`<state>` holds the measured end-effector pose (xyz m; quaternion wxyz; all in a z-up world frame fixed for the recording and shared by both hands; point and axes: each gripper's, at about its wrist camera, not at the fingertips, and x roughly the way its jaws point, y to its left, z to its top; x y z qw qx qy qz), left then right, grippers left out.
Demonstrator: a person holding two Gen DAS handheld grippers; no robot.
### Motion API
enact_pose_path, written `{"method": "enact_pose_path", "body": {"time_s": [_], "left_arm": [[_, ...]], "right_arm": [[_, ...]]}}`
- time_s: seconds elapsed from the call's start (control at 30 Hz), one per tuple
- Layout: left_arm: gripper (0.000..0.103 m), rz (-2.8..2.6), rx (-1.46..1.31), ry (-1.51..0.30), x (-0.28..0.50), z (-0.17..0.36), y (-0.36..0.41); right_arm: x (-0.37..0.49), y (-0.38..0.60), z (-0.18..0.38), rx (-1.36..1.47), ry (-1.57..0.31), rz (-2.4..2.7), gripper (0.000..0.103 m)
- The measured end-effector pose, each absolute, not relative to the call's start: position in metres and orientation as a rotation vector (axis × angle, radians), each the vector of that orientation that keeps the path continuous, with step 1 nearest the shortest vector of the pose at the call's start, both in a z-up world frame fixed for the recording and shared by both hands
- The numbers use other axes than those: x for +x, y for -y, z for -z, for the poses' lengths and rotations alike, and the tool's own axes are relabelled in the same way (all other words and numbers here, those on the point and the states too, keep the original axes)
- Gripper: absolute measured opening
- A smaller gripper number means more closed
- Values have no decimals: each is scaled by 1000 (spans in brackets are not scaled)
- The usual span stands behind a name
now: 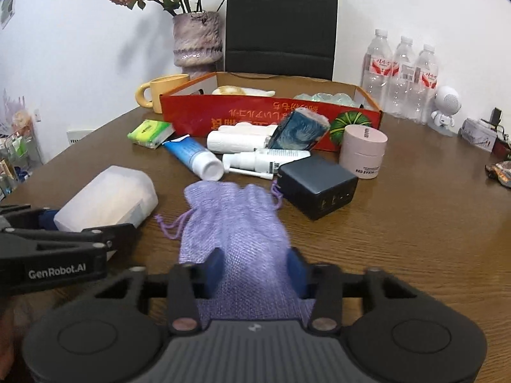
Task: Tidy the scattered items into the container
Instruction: 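Carry the frosted box and lavender pouch with both tools over the cardboard box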
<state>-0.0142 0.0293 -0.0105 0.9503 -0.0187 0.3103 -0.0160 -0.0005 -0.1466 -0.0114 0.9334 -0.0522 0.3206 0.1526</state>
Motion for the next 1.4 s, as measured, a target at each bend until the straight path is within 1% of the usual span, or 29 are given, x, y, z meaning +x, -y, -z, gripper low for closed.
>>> {"method": "enact_pose_path", "body": {"time_s": [0.03, 0.1, 0.13, 0.3, 0.43, 0.57, 0.67, 0.77, 0.83, 0.9, 0.97, 1.1, 1.13, 1.17, 1.2, 1.23, 1.27, 1.3, 1.37, 1.4], "left_arm": [[65, 40, -42, -628, -15, 10, -29], [65, 38, -35, -621, -17, 9, -27], [65, 39, -35, -618, -18, 8, -26], [65, 79, -91, -587, -14, -14, -38], [65, 88, -68, -520, 14, -57, -46], [66, 81, -57, -477, 79, -101, -55], [66, 54, -79, -533, 136, -99, -60], [66, 27, -101, -591, 193, -96, -65], [66, 14, -96, -626, 226, -92, -65], [66, -10, -31, -667, 250, -84, -58], [66, -31, 16, -711, 269, -76, -51], [67, -55, 20, -755, 280, -53, -55], [66, -41, 19, -754, 280, -51, -55], [68, -25, 19, -752, 280, -48, -55], [76, -23, 18, -749, 279, -48, -55], [80, -22, 16, -745, 278, -48, -55], [85, -11, 1, -742, 277, -49, -57], [89, 10, -23, -738, 275, -49, -58], [90, 17, -53, -703, 271, -52, -61], [89, 9, -59, -682, 269, -55, -63]], "right_arm": [[-2, 146, 11, -113, -655, -318, 20], [-5, 143, 9, -125, -655, -330, 6], [-7, 144, 7, -112, -654, -335, 5], [-9, 158, -24, -39, -591, -382, 4], [1, 170, -59, -20, -524, -432, 4], [46, 169, -101, -16, -442, -415, 4], [97, 172, -123, 60, -423, -403, 4], [142, 173, -125, 122, -429, -391, 5], [177, 173, -118, 146, -471, -388, 5], [208, 174, -107, 169, -529, -382, 6], [237, 173, -97, 185, -573, -360, 6], [272, 161, -68, 222, -666, -366, 6], [281, 158, -60, 231, -690, -368, 13], [285, 155, -54, 243, -701, -378, 16], [288, 152, -48, 257, -716, -381, 33], [292, 149, -42, 255, -743, -372, 48], [293, 146, -38, 237, -762, -351, 51], [294, 143, -36, 217, -779, -330, 52], [289, 142, -38, 196, -758, -300, 52], [286, 143, -41, 197, -736, -293, 54]]}}
